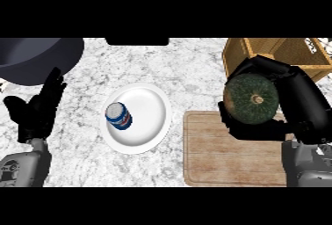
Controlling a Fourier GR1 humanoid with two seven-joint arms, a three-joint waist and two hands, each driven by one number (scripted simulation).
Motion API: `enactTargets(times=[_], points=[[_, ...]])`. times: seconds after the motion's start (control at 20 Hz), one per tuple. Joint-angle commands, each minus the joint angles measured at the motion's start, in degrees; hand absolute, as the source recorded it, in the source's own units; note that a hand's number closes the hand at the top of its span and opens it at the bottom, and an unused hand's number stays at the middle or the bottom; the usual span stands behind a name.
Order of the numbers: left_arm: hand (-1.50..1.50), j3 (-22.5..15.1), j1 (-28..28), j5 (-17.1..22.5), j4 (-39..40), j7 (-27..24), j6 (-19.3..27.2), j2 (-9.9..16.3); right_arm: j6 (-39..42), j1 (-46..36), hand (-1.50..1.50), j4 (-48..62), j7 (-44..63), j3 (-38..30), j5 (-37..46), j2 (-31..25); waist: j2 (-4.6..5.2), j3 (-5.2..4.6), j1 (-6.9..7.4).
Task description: Pick the squash from the cutting board and place it in the basket
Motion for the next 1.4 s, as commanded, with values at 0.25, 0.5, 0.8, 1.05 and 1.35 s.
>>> enactTargets(times=[0.25,0.5,0.8,1.05,1.35], points=[[0.00,-0.4,-0.8,-1.1,-0.1,0.8,1.2,-0.8,-2.7,-10.4,1.50,17.8,-4.5,-0.7,7.1,-3.5,-0.02,0.02,-0.09],[0.00,0.9,1.2,0.4,-0.8,-0.4,-1.4,0.8,-4.2,-16.6,1.50,33.8,-11.9,-6.2,7.1,-7.5,0.08,0.02,0.23],[0.00,2.0,0.8,0.8,1.4,-2.4,-1.6,0.8,-7.6,-20.5,1.50,45.3,-16.6,-6.7,9.2,-8.0,0.04,0.02,0.07],[0.00,-1.0,-0.2,-1.9,-0.3,-0.6,1.5,-2.2,-4.7,-23.7,1.50,55.1,-24.1,-11.0,6.0,-13.2,0.10,0.03,0.12],[0.00,-0.5,-1.0,-1.8,3.8,-2.5,0.5,-1.9,-2.0,-26.5,1.50,65.2,-30.7,-14.2,2.8,-16.5,0.22,0.03,0.17]])
